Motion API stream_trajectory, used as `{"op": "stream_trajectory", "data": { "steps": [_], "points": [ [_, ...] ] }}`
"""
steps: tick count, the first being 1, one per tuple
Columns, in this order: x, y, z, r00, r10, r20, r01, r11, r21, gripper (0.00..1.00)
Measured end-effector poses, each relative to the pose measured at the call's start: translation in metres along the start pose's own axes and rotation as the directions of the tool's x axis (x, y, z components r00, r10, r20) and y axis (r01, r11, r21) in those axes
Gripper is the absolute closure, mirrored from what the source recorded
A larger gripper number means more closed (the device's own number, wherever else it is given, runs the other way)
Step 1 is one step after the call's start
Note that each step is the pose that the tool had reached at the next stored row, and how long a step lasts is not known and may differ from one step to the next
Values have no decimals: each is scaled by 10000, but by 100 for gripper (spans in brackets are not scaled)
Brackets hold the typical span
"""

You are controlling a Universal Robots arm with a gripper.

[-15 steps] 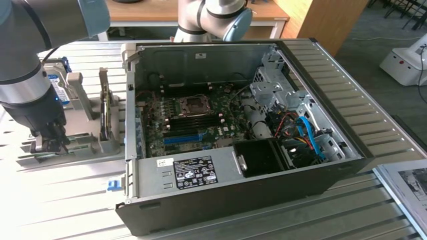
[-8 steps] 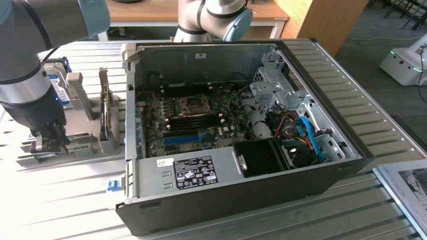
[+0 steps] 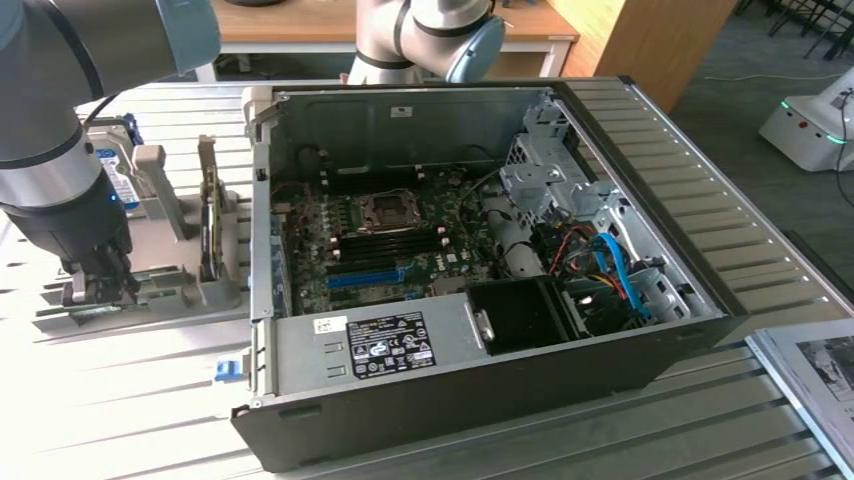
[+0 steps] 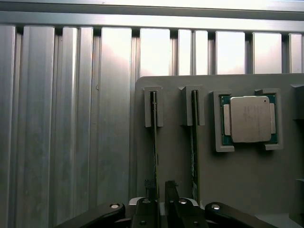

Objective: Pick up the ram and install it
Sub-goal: 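Pick up the ram and move it above insertion slot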

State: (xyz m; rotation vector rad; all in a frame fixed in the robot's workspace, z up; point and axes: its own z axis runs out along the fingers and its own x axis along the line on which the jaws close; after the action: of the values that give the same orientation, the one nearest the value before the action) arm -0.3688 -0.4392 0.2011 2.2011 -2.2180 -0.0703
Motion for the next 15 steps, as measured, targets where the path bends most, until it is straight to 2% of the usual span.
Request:
{"op": "stream_trajectory", "data": {
  "steps": [15],
  "points": [
    [0, 0, 0, 10000, 98, 4, -98, 10000, 2, 79]
  ]
}}
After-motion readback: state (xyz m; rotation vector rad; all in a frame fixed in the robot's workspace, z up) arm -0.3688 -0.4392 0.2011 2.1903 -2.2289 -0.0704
